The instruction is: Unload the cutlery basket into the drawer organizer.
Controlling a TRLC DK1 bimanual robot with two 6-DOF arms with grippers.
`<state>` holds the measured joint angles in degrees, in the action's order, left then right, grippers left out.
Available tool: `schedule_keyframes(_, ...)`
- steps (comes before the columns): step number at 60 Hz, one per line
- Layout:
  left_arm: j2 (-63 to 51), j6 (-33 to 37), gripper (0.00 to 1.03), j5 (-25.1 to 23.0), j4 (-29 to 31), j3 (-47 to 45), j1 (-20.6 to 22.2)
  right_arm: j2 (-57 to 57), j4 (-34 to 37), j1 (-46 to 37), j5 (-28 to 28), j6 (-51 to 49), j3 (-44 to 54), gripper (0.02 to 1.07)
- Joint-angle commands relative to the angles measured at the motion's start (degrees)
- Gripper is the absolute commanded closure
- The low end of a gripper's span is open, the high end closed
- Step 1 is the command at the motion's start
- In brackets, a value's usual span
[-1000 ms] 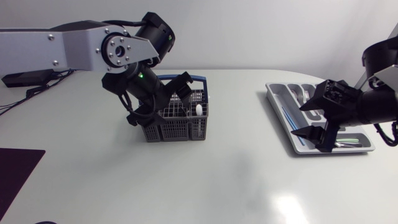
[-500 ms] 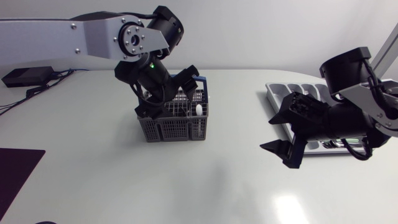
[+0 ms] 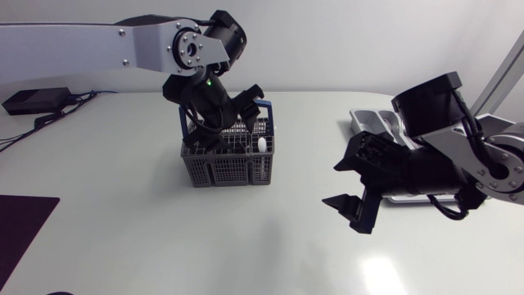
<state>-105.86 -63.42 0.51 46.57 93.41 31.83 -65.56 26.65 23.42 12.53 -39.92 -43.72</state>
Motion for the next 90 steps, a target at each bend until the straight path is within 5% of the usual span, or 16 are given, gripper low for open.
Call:
schedule_keyframes(1,-1.10,-0.57,0.39,0.10,0.72,0.81,-0.90,-0.45,-1.08,1.10,-0.67,1.95,2.15,0.14)
schedule_keyframes(18,-0.92,0.49,0.59,0.10,0.81,-0.68,-1.07,-1.85,-3.19,2.33,-0.85,2.83,3.38,0.14)
schedule_keyframes(35,-1.71,0.93,0.65,0.19,0.37,-0.42,-0.63,-2.03,-4.42,3.74,-0.93,3.89,4.44,0.14)
schedule_keyframes(90,-5.05,1.89,0.70,-1.04,-1.30,0.81,-0.11,-7.13,-8.46,8.57,-2.78,6.52,3.38,0.14)
